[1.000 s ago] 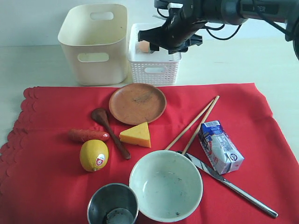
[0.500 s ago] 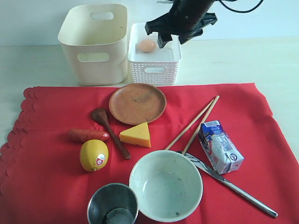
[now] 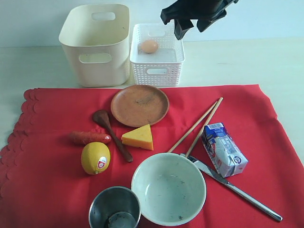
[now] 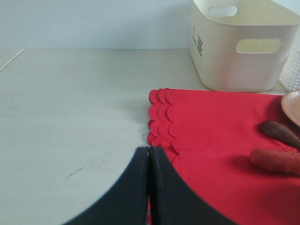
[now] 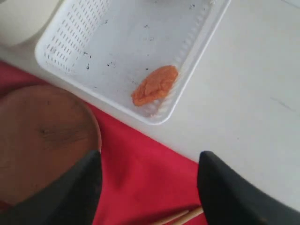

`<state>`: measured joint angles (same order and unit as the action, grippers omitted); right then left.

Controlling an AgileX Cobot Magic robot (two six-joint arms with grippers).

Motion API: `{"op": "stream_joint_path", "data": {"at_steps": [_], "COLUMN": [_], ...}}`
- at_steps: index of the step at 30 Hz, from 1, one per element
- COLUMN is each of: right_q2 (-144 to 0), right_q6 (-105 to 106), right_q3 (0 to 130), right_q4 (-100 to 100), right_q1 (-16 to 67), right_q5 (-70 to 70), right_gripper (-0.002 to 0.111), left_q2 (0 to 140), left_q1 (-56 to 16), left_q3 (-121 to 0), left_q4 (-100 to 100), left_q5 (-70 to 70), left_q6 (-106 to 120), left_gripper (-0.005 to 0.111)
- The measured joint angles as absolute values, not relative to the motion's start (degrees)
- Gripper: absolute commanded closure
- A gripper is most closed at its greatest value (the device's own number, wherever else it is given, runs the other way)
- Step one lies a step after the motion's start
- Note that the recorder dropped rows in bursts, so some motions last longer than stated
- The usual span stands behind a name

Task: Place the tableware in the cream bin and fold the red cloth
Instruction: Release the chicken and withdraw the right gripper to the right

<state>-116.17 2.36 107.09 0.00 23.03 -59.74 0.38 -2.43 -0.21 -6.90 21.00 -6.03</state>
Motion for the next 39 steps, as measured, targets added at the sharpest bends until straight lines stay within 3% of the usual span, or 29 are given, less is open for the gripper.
{"op": "stream_joint_path", "data": {"at_steps": [26, 39], "right_q2": [-81.56, -74.36], "right_q6": [3.90, 3.90], "right_q3": [67.81, 55.24], "right_q4": [1.63, 2.83], "right_q1": [23.03, 23.03], "right_q5": [-48.14, -46.57], "right_gripper": [0.050, 0.050], "left_q2": [0.38, 0.38], "left_q1": [-2.43, -2.43], "left_q3": [-0.21, -0.21], "left_q4": [-6.90, -6.90], "left_q5": [21.00, 21.00], "left_q6": [-6.03, -6.03], "left_gripper": [0.107, 0.107]}}
